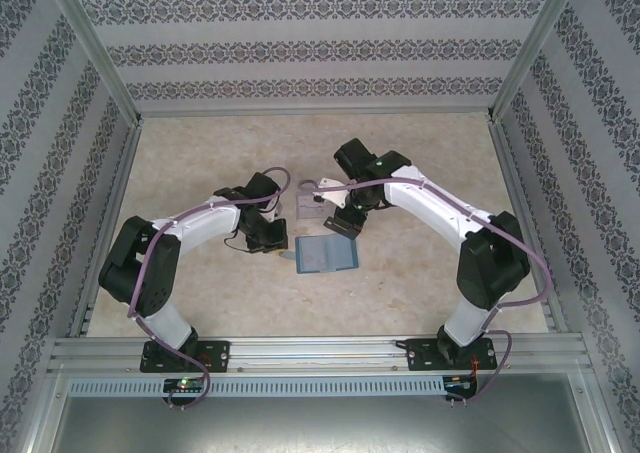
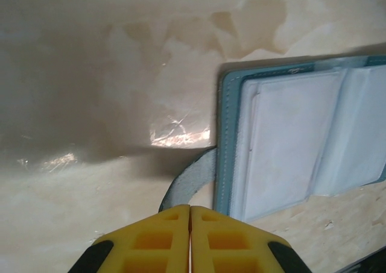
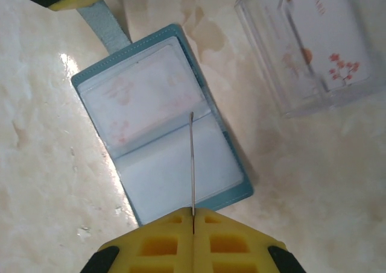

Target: Take the credit cards out of the card holder

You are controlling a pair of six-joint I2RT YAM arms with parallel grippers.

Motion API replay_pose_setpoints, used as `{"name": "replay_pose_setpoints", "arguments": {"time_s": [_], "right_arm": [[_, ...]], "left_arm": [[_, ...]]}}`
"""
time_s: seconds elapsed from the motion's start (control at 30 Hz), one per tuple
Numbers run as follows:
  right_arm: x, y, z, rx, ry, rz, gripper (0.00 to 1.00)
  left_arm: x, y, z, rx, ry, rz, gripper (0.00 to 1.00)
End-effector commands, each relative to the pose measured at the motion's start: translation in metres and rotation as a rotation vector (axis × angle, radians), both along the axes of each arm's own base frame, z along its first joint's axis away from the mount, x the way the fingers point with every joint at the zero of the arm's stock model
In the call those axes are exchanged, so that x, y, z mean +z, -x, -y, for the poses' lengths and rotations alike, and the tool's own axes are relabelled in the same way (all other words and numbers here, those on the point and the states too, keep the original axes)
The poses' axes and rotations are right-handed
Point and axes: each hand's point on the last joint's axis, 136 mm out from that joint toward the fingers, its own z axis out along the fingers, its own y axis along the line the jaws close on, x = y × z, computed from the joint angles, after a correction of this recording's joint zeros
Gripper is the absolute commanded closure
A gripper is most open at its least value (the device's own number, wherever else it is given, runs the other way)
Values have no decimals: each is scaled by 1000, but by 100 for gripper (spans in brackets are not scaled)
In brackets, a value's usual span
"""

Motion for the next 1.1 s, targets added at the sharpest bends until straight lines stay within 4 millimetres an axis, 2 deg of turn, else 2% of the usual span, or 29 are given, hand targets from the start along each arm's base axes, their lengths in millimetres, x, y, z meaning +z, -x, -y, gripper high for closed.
{"name": "replay_pose_setpoints", "arguments": {"time_s": [0.0,0.7,1.07], "right_arm": [[5,-3,1,119,57,16,100],[18,-84,-36,296,97,83,100],[11,-116,-48,347,104,122,100]], "left_arm": [[11,-5,-4,19,4,43,91],[11,-2,-14,53,-1,32,90],[7,-2,-23,94,-8,12,90]]}}
